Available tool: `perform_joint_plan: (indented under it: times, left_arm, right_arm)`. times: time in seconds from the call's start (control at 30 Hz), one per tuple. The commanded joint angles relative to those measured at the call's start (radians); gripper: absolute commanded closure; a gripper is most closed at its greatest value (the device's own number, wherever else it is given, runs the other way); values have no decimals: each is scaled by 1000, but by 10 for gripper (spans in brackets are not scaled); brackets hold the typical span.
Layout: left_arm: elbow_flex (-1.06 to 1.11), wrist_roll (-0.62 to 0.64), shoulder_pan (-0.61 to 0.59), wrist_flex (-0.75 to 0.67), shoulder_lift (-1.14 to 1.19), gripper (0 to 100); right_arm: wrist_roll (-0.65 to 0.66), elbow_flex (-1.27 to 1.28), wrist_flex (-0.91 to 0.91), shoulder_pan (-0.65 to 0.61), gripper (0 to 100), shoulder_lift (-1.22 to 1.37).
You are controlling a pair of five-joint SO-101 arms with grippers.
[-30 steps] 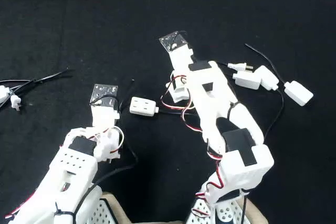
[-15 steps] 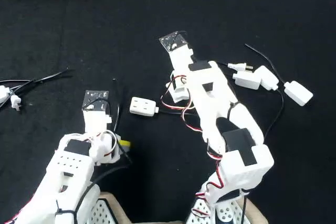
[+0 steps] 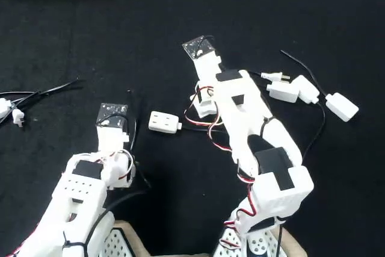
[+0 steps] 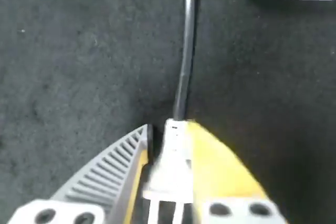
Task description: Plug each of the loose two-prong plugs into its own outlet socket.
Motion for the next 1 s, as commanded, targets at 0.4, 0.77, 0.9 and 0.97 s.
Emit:
perform_joint_plan:
  times: [0.4, 0.77, 0.9, 0.97]
  left_arm:
    - [-18, -14, -8, 6, -3, 972]
    - [-231, 192, -19, 8, -5, 972]
    - [-295, 256, -19, 2, -5, 972]
    - [-337, 311, -19, 2, -5, 972]
  right_arm:
    - [0, -47, -2, 15, 744, -7]
    - [0, -47, 2, 15, 744, -8]
    - [2, -48, 29, 9, 744, -16]
    - [2, -51, 38, 8, 745, -16]
